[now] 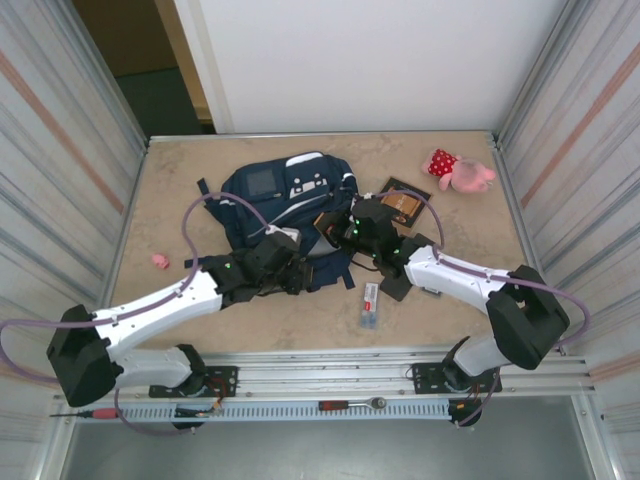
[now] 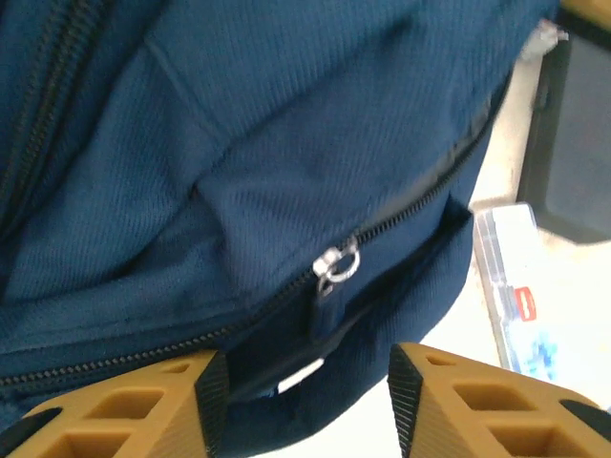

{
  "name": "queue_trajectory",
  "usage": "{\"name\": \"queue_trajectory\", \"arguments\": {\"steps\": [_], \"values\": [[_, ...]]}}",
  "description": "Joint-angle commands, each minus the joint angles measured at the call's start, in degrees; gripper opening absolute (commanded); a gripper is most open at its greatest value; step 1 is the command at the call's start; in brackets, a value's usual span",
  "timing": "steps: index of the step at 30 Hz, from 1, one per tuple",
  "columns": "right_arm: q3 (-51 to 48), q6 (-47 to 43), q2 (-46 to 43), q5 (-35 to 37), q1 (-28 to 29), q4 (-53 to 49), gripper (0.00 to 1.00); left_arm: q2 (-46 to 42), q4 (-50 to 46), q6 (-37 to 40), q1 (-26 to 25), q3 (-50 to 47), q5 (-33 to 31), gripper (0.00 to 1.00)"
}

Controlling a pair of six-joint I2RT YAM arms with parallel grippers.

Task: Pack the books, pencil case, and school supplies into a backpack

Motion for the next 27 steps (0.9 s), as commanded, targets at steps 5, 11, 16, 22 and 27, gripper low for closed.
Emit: {"name": "queue_trajectory", "arguments": {"steps": [5,11,16,22,27], "values": [[4.05,-1.36,0.04,-0.68,0.77,3.49,0.0,3.12,4.0,-4.38,0.58,0.2,-4.65,0.43],[5.12,-1.18,0.37,-1.18,1.21,2.88,0.0,5.44,5.84,-5.6,0.96,0.6,-3.88,0.43],[5.74,-1.18,0.52,-1.4,1.32,1.9,0.0,6.32,7.47,-8.62,1.34,0.65,-4.13,0.31],[5.93,-2.71,0.48,-4.13,-0.17,-0.95,0.0,3.66,8.06,-9.76,3.35,-1.16,-1.79,0.06],[5.24,-3.78,-0.14,-6.17,-1.75,-3.7,0.0,-0.87,4.77,-9.5,5.67,-3.14,0.24,0.0]]}}
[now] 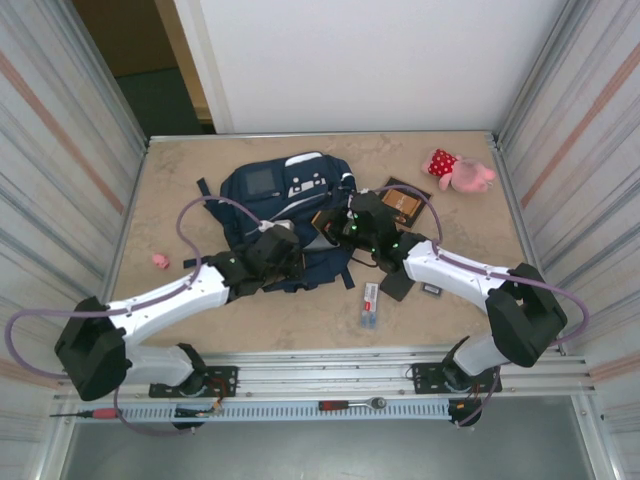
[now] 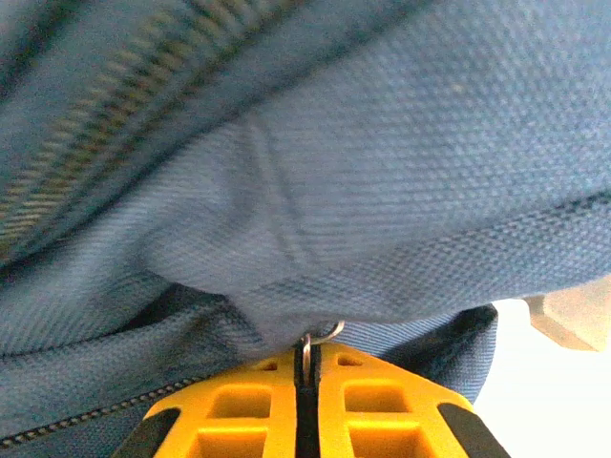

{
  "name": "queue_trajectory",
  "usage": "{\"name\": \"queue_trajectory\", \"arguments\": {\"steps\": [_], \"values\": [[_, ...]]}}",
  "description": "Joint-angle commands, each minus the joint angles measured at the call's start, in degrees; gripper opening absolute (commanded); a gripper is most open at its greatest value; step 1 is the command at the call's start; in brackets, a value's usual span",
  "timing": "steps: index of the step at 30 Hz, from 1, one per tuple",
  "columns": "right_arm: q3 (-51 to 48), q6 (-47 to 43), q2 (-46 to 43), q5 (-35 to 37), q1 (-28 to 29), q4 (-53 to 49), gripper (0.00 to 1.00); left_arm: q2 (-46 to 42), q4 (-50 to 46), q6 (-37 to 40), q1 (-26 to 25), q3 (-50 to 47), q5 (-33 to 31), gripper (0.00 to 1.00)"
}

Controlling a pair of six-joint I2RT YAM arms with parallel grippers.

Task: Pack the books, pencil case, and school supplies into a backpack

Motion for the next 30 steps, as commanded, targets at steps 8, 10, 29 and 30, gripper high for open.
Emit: {"name": "queue_trajectory", "arguments": {"steps": [8,10,29,30], "values": [[3.77,-8.04,-0.14,-8.62,-4.06,-3.33,0.0,-10.03,4.36,3.07,8.09,-8.01,16.25,0.0],[5.59,-11.45,0.8,-11.98,-4.64,-4.72,0.0,-9.93,4.37,4.91,9.07,-7.8,19.62,0.0],[-1.8,-0.2,-1.15,-16.36,-9.08,-2.55,0.56,-8.08,-1.79,18.4,17.15,-2.72,27.76,0.0],[-4.05,2.58,-1.44,-13.89,-7.84,-0.73,0.58,-7.51,-1.14,18.37,16.82,-2.29,27.91,0.0]]}}
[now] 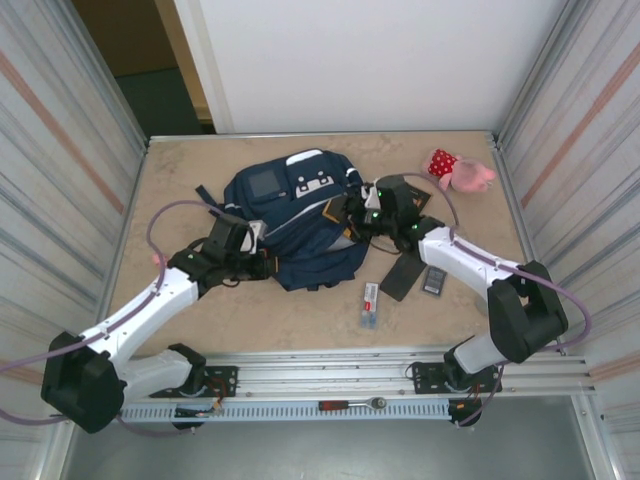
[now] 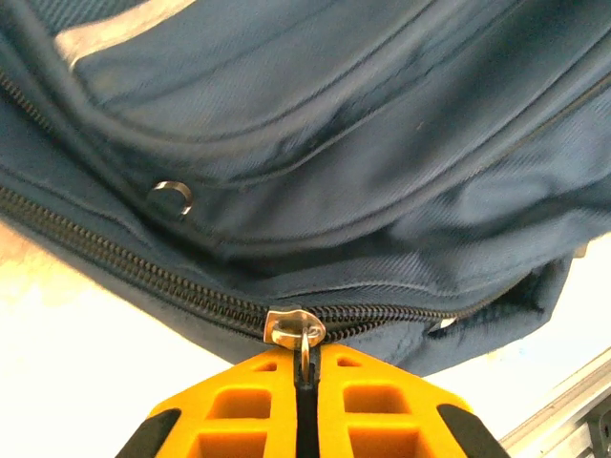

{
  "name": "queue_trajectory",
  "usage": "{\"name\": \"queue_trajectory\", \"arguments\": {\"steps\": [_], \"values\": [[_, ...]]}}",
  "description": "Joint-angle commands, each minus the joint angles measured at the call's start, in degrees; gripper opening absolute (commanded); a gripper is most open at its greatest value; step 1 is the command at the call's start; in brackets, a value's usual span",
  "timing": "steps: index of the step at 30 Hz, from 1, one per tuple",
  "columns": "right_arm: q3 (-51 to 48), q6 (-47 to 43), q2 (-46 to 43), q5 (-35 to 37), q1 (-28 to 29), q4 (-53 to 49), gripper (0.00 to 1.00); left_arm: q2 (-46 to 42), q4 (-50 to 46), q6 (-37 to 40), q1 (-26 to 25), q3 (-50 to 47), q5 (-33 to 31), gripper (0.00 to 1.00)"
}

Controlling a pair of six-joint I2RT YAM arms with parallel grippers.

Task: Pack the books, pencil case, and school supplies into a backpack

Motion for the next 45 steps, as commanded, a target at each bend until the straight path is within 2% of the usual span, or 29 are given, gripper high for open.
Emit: {"name": "queue_trajectory", "arguments": {"steps": [1,6,7,8,10,11,13,17,20,23,26,30,32,35,36,38,39,41,45], "values": [[-5.88,11.43,-2.01,6.66,3.92,5.91,0.59,1.03,6.05,2.13,-1.27,2.3,4.44,0.0],[-6.34,13.42,-0.56,11.0,8.27,7.16,0.56,2.74,8.58,1.48,-2.35,2.52,5.66,0.0],[-6.15,13.05,-0.26,11.15,8.37,7.01,0.49,2.79,8.16,1.31,-2.39,2.66,5.43,0.0],[-6.08,12.74,-0.06,10.97,8.16,6.82,0.35,2.73,7.15,1.27,-2.33,2.72,4.37,0.0],[-5.79,10.86,-0.16,9.48,7.09,6.61,0.14,2.19,3.7,1.31,-2.15,3.03,0.23,0.0],[-5.14,9.25,-0.41,7.6,5.91,6.3,0.07,2.06,1.48,1.29,-1.12,3.12,-1.71,0.0],[-3.22,5.52,-1.44,2.65,2.99,4.25,0.0,1.63,-2.21,1.17,2.39,2.38,-3.12,0.0],[4.58,-5.64,-3.11,-9.6,-2.76,-5.45,0.0,-1.02,-2.45,3.53,11.14,-0.43,-3.99,0.0],[11.25,-10.7,-2.78,-17.67,-5.32,-11.86,0.0,-0.61,-1.31,6.3,17.17,-0.48,-4.6,0.0],[14.91,-10.65,-2.0,-22.32,-6.95,-13.37,0.0,2.63,0.97,9.14,22.71,0.75,-4.72,0.0],[16.5,-9.29,-2.13,-22.51,-7.18,-13.72,0.0,6.59,3.84,10.96,26.94,2.25,-5.3,0.02],[15.82,-5.67,-3.06,-19.2,-5.96,-11.34,0.0,11.96,7.28,12.42,29.59,4.83,-5.69,0.1],[14.82,-3.5,-2.83,-15.8,-4.11,-8.78,0.0,14.26,7.08,13.09,29.72,6.75,-5.78,0.15],[12.17,1.98,-2.27,-8.11,-0.93,-3.29,0.0,14.9,6.71,12.1,29.74,8.58,-3.56,0.27],[11.04,3.36,-2.28,-4.58,0.08,-1.81,0.0,14.14,6.22,11.06,29.73,8.92,-2.36,0.35],[8.91,4.95,-2.36,2.92,2.18,0.14,0.0,11.68,4.7,8.88,29.58,9.01,-0.52,0.56],[8.08,5.33,-2.36,6.58,3.21,0.69,0.0,9.95,3.75,7.64,29.34,8.77,-0.34,0.62],[6.57,6.33,-2.03,13.07,5.02,2.23,0.0,6.59,1.85,6.17,28.6,8.19,-0.27,0.64],[5.15,7.84,-0.1,18.71,8.07,6.46,0.0,0.72,-1.85,3.4,26.34,7.06,-1.36,0.65]]}}
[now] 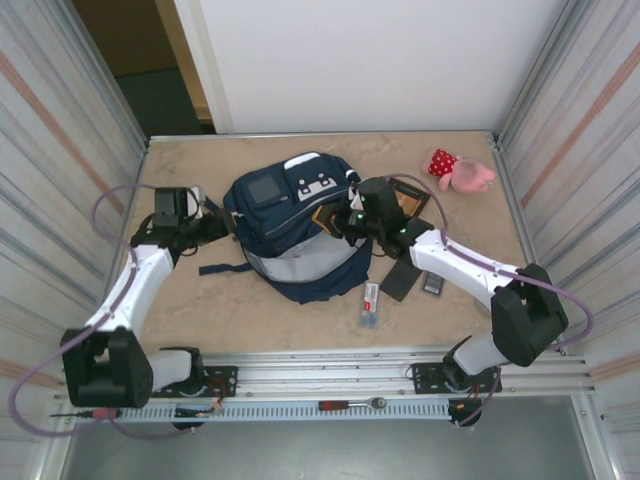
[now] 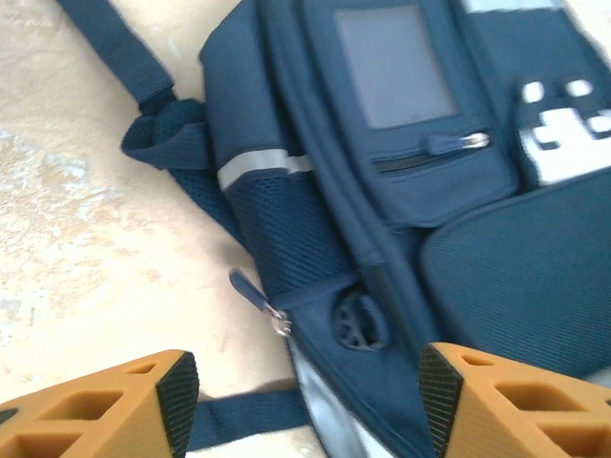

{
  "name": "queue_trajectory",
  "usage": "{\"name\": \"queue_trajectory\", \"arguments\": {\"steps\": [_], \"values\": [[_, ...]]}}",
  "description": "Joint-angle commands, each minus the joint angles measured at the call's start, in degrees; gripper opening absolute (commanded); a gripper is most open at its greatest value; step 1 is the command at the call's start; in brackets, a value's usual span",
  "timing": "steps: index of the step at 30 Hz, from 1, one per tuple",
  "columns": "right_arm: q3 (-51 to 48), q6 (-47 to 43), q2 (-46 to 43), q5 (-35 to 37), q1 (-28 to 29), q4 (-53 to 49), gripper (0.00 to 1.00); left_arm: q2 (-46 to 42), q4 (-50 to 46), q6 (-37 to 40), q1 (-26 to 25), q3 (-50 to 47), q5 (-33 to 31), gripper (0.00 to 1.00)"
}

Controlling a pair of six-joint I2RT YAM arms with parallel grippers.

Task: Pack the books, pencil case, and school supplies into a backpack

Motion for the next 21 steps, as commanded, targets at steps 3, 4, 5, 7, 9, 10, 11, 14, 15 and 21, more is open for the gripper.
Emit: {"name": "queue_trajectory", "arguments": {"steps": [3,4,5,7,9,10,11,14,15,21], "values": [[-0.59,4.36,1.06,14.25,4.05,9.14,0.0,-6.57,-4.63,-4.81,-2.58,-1.45,-0.64,0.66],[-0.6,4.77,1.4,15.57,5.34,9.18,0.0,-7.33,-5.01,-5.49,-2.77,-1.9,-0.56,0.67],[-0.52,4.91,1.75,16.25,6.26,9.26,0.0,-7.91,-5.17,-5.7,-2.86,-2.31,-0.29,0.67],[0.3,4.97,3.02,17.62,8.7,9.52,0.0,-8.79,-5.42,-6.66,-3.08,-3.4,-1.01,0.67],[1.15,6.19,4.9,18.37,10.48,10.47,0.0,-9.26,-5.47,-7.69,-3.06,-4.29,-1.25,0.67],[1.34,7.22,5.94,18.61,11.25,11.42,0.0,-9.26,-5.46,-8.24,-3.07,-4.72,-1.58,0.67],[1.5,8.02,6.75,18.87,11.9,12.08,0.0,-9.0,-5.19,-8.42,-3.04,-5.04,-1.63,0.67],[2.91,9.46,9.53,20.57,13.72,11.43,0.0,-6.93,-4.48,-8.65,-3.06,-5.26,-2.49,0.67],[3.7,10.2,10.65,20.91,14.11,10.61,0.0,-5.92,-4.01,-8.61,-2.89,-5.15,-2.47,0.67],[9.12,13.61,16.38,20.23,15.1,3.0,0.05,-2.58,-3.52,-9.59,0.1,-2.92,-0.17,0.67]]}}
